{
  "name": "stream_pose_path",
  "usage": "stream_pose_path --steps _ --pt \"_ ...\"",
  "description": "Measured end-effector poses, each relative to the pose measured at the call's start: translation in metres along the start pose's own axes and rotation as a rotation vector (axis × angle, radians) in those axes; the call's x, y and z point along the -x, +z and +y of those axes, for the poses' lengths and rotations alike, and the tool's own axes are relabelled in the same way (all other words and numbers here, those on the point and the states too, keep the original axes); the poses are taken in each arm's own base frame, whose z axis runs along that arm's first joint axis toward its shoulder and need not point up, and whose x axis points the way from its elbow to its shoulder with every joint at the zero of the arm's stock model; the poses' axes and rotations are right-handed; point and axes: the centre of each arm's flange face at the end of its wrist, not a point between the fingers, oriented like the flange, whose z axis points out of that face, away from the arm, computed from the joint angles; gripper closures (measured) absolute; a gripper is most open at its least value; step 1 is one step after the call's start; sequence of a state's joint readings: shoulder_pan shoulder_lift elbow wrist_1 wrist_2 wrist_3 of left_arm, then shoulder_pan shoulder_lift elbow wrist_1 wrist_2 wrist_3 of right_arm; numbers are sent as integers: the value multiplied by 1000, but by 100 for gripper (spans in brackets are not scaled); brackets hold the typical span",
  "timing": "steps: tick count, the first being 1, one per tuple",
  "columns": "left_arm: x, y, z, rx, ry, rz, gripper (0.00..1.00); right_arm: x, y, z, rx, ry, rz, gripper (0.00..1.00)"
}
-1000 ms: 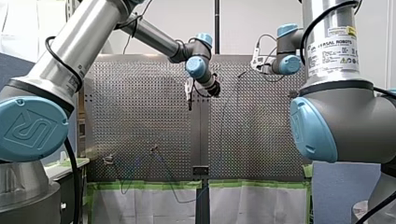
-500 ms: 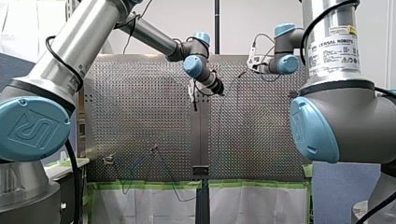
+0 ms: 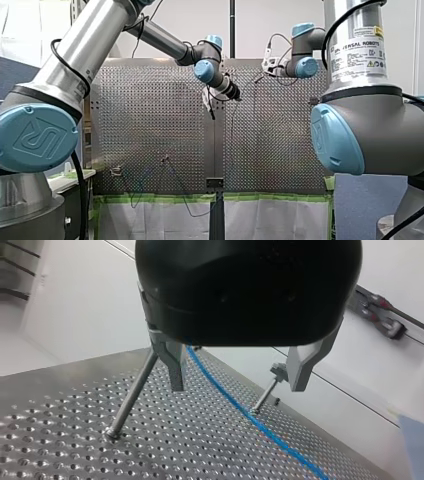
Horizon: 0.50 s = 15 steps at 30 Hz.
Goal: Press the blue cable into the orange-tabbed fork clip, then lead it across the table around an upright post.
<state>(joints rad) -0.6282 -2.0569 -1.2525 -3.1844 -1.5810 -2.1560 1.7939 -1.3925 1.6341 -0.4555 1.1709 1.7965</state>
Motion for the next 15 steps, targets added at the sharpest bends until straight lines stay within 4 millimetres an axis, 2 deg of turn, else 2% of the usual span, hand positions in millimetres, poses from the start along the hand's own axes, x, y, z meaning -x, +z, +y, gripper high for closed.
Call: stream_pose_path --steps 15 --pt "12 10 1 -49 -139 -78 0 -1 0 -13 -42 5 -2 100"
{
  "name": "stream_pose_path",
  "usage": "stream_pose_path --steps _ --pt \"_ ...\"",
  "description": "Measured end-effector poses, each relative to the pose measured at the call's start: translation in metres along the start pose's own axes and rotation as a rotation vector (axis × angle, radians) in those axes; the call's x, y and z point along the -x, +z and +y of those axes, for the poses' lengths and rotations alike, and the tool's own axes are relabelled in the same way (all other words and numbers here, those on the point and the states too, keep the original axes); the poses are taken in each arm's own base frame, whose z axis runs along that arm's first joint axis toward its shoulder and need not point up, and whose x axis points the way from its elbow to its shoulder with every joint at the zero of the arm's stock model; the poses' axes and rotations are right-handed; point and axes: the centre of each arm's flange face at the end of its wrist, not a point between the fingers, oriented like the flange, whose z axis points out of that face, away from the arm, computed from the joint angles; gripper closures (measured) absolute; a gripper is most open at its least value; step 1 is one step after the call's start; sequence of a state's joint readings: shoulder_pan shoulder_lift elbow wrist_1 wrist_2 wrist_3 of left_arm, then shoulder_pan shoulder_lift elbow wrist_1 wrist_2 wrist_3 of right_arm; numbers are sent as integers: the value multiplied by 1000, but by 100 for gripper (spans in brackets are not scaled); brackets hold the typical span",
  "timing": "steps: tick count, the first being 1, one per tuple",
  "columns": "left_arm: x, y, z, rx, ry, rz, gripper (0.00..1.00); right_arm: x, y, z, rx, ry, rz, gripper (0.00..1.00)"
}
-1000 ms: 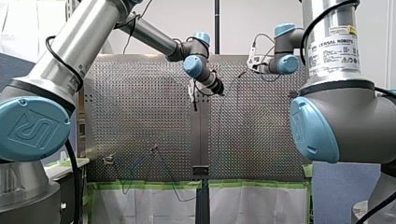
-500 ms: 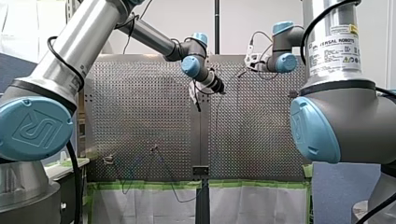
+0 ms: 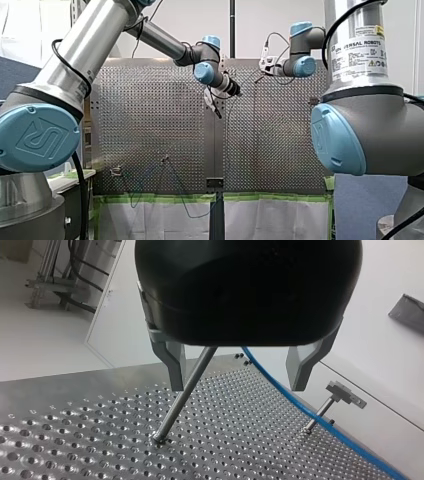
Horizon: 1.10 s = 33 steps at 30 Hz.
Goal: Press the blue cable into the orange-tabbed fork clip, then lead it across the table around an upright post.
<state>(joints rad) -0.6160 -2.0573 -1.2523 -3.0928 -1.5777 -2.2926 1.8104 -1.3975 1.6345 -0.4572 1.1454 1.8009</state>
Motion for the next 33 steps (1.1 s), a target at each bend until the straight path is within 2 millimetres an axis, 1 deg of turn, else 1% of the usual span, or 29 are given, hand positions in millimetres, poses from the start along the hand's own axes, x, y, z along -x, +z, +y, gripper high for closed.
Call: stream_pose_path --steps 18,33 --pt "8 1 8 63 22 -58 0 -5 0 -13 -30 -1 5 100" --pt "15 0 12 152 129 -152 0 -7 0 -18 -41 3 10 100"
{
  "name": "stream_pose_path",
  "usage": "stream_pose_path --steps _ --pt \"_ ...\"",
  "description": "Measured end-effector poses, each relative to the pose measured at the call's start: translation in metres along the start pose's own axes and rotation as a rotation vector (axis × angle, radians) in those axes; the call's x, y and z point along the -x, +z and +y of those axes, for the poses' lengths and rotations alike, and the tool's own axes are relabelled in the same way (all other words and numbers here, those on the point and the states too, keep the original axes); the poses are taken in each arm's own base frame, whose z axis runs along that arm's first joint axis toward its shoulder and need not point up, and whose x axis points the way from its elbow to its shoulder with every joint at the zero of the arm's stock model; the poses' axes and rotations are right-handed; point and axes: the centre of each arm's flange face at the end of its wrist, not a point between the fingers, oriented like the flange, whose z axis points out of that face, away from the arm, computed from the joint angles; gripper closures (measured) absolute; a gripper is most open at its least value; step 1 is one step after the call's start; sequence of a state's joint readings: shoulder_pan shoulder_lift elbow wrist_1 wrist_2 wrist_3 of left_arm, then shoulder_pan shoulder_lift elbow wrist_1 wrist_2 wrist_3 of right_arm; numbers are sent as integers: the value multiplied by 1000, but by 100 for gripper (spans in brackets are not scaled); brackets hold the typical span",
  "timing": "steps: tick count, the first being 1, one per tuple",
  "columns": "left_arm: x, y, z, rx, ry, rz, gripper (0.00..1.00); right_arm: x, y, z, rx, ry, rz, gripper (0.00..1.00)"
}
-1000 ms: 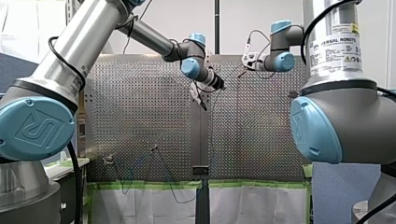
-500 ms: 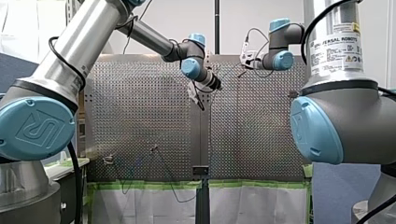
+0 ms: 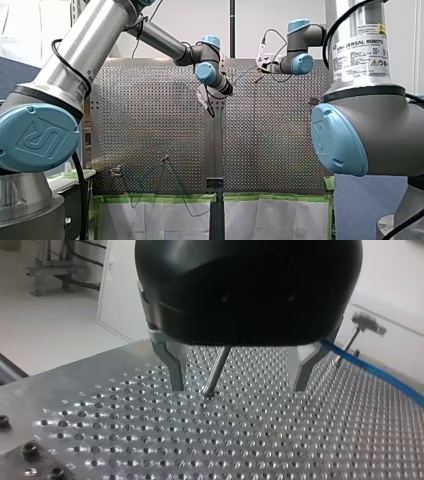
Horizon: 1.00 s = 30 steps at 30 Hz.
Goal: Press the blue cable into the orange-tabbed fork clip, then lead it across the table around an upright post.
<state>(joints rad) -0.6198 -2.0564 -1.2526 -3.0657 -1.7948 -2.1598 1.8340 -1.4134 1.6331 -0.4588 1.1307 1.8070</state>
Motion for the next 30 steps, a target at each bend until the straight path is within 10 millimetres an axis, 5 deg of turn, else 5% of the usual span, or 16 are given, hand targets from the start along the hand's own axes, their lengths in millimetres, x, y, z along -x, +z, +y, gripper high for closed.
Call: stream_pose_path --steps 9,23,25,27,28,30 --pt "2 0 -4 10 88 -28 0 0 0 -1 -1 0 0 100" --pt "27 8 -41 -161 35 -22 0 0 0 -1 -2 -1 1 100" --pt "26 7 -43 -175 38 -5 6 0 0 -1 -2 -1 1 100" --pt "25 6 -43 -177 42 4 35 0 0 -1 -3 -1 1 100" --pt "25 5 -43 -174 45 6 35 0 0 -1 -3 -1 1 100" --pt "24 5 -43 -169 49 6 76 0 0 -2 -3 -1 1 100"
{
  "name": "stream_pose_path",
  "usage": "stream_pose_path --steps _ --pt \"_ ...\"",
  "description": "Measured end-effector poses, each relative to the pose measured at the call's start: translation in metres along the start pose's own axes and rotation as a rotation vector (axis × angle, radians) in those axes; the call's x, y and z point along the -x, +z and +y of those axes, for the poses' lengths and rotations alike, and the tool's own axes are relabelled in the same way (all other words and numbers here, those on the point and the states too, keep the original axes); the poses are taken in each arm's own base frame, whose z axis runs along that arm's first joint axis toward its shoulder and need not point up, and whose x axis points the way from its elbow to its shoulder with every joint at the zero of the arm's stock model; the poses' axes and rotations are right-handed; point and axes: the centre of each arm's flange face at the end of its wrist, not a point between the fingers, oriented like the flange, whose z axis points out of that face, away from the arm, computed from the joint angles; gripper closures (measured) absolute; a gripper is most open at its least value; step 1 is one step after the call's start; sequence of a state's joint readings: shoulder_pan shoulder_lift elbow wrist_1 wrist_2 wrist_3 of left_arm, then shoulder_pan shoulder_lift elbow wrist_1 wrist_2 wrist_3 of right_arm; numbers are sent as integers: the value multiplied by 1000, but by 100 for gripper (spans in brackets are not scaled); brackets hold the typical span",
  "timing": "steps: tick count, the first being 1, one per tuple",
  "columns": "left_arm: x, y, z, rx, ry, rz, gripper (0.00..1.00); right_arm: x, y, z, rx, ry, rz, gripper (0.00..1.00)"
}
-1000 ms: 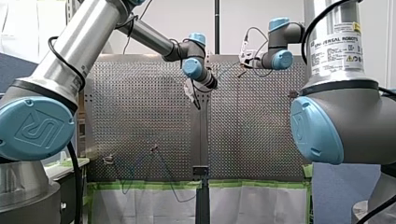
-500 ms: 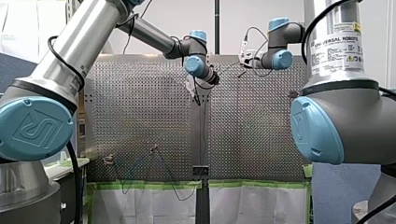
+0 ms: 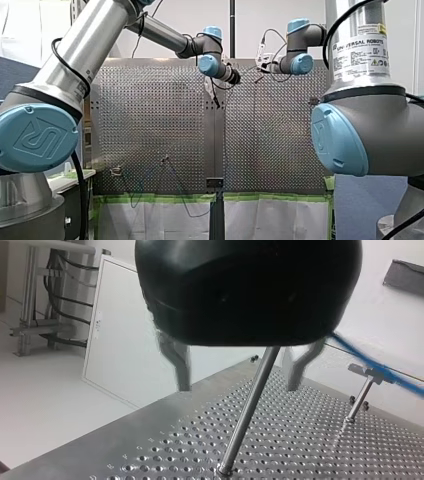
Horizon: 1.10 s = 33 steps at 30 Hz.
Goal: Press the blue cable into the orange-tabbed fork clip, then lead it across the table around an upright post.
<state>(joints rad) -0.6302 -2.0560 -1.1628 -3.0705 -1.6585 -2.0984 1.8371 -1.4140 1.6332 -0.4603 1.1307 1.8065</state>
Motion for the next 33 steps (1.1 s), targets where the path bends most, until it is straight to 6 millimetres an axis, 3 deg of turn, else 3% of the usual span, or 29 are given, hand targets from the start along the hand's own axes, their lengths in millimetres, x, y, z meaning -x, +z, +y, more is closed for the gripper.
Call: stream_pose_path --steps 1,3,4,5,21,33 --pt "0 0 0 2 2 0 76 0 0 0 0 0 0 100" --pt "0 0 0 5 3 0 93 0 0 0 -1 0 0 100" --pt "0 0 0 5 4 -1 93 0 0 -1 -1 0 0 100" --pt "0 0 0 6 4 -1 100 0 0 -1 -1 0 1 100" --pt "8 -2 1 42 87 -31 100 -9 -2 -2 2 5 14 100" --pt "64 -11 -13 97 186 -152 100 -21 1 10 23 55 53 100"
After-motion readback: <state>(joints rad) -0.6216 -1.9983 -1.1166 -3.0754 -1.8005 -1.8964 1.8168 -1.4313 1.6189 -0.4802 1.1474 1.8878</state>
